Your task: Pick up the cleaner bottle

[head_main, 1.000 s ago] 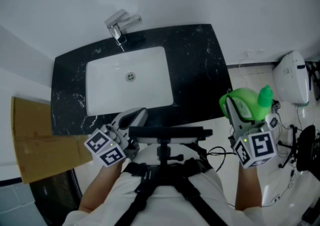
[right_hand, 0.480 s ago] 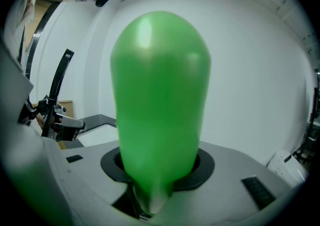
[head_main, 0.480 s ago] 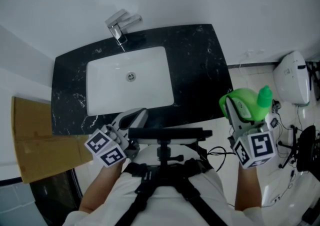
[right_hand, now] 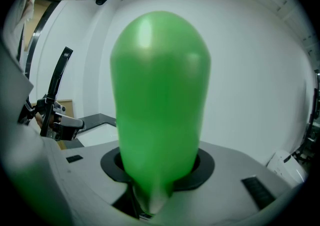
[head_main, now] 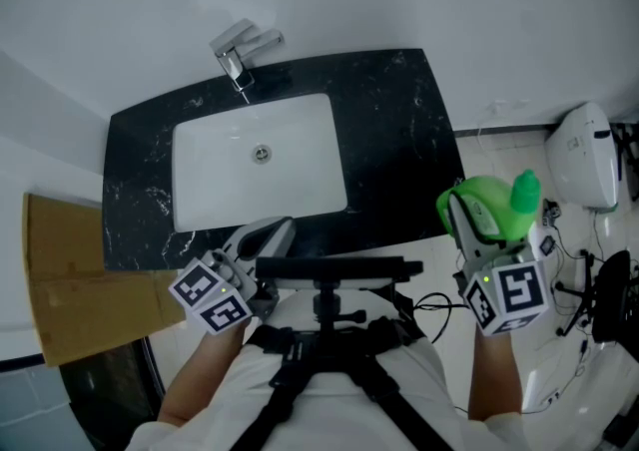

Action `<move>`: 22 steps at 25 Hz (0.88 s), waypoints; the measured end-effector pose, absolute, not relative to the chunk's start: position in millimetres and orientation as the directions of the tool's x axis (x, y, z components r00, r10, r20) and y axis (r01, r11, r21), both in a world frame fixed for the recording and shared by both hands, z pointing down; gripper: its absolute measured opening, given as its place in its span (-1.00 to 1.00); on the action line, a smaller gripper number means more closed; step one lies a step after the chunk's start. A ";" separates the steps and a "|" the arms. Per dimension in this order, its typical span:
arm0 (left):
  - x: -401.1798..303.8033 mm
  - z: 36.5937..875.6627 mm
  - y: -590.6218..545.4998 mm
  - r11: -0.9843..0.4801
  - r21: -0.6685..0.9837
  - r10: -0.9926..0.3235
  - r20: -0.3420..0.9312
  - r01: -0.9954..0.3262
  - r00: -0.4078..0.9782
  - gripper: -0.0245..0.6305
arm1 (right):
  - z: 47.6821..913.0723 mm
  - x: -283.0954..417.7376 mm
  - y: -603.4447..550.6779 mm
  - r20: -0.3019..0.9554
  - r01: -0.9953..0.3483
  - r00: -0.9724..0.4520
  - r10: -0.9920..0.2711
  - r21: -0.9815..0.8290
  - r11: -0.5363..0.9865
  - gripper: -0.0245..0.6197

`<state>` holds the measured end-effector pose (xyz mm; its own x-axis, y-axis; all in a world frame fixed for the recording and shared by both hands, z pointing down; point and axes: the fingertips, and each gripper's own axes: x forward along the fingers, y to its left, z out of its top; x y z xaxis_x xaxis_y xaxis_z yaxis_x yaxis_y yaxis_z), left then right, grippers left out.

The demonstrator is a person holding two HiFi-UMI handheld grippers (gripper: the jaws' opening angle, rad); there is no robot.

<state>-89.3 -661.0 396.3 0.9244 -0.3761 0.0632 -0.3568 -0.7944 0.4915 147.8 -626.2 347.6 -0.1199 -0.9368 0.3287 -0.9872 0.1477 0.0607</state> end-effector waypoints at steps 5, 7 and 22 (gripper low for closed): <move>-90.2 396.1 -660.9 -0.793 0.492 -0.379 0.062 -0.359 0.923 -0.93 | 347.4 146.9 -626.5 0.331 -0.987 -0.121 -0.936 0.062 0.149 -0.42; -90.2 396.0 -661.3 -0.793 0.492 -0.379 0.062 -0.359 0.923 -0.93 | 347.1 146.8 -627.4 0.332 -0.987 -0.122 -0.935 0.062 0.150 -0.42; -89.8 394.6 -660.8 -0.797 0.487 -0.375 0.064 -0.357 0.925 -0.93 | 343.7 145.3 -628.3 0.324 -0.985 -0.118 -0.939 0.084 0.152 -0.42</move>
